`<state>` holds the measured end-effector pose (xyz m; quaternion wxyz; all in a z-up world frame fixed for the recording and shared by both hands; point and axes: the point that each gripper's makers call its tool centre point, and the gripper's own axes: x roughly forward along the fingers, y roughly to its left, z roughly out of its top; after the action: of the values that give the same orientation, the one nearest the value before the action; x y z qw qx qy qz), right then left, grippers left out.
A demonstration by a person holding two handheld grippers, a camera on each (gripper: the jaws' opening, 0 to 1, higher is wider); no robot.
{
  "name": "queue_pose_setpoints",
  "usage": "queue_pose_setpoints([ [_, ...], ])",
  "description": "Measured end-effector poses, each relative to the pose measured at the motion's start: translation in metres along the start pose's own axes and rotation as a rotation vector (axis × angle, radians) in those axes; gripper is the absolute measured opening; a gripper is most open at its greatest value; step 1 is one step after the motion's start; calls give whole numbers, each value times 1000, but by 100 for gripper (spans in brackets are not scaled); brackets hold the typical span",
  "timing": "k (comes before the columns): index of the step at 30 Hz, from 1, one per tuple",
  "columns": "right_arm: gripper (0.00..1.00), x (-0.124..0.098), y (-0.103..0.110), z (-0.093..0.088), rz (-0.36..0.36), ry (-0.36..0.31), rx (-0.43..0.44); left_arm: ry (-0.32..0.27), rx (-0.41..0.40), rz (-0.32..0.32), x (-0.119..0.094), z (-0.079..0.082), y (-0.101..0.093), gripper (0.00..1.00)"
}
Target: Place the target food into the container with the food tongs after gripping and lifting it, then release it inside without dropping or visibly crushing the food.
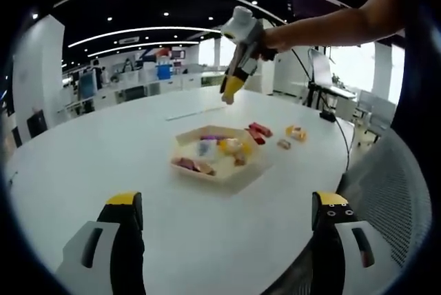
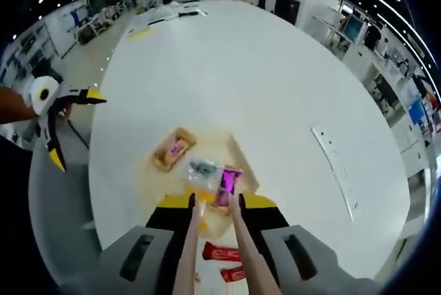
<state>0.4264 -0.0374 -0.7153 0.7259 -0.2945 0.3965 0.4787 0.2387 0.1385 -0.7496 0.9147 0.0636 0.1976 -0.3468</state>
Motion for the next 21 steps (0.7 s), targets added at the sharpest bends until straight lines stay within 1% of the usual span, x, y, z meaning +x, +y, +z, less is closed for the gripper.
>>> queue_pose_setpoints([
  [8,25,-12,-18,-45,-47,22,87,16,9,-11,2,-3,-3,100],
  [12,25,-20,-25,-63,-62,23,125,20,15,-10,2,-4,-3,100],
  [16,25,-30,-33,-80,-82,32,145,25,18,-14,3,-5,-4,100],
  [21,25,-38,-40,-97,-101,33,183,30,20,-17,3,-5,-5,100],
])
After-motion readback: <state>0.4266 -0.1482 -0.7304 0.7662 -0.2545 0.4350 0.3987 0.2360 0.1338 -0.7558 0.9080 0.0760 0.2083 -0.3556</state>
